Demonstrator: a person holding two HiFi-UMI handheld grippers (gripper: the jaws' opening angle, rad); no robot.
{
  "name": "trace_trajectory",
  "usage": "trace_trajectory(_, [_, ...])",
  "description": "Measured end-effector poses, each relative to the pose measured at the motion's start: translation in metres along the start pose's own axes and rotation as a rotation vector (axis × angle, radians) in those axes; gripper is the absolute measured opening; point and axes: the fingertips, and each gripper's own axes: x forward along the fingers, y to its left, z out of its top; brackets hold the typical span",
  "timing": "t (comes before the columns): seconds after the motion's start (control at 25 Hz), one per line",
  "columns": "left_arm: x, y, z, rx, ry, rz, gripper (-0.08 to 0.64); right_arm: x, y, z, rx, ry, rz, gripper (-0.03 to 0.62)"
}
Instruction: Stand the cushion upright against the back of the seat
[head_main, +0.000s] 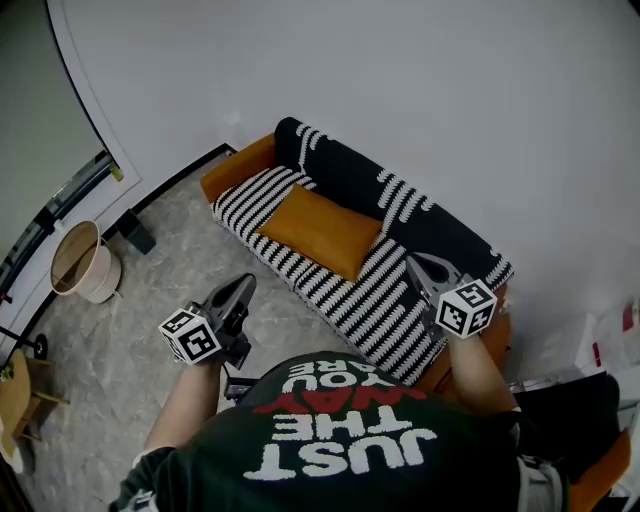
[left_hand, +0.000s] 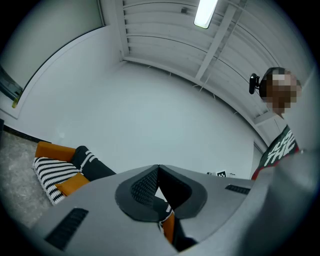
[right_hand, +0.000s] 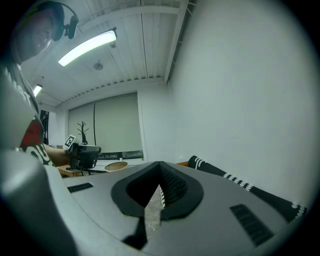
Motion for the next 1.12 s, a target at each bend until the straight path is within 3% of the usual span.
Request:
trace_trajectory(0.72, [0.060, -0.023, -0.015, 0.015, 0.029, -0.013, 0.011, -0.018, -0.042, -0.006, 0.019, -0.019, 0.058, 0.025])
trace_trajectory(0.92, [0.080, -0.007, -0.013, 0.016, 0.055, -0.022, 0.011, -0.002, -0.058, -0.014, 0.047, -0.009, 0.051, 0.025])
trace_trajectory(1.12, [0.103, 0.038, -0.005, -0.015, 0.068, -0.044, 0.011, 0.041, -0.070, -0.022, 0.061, 0.029, 0.037, 0.025])
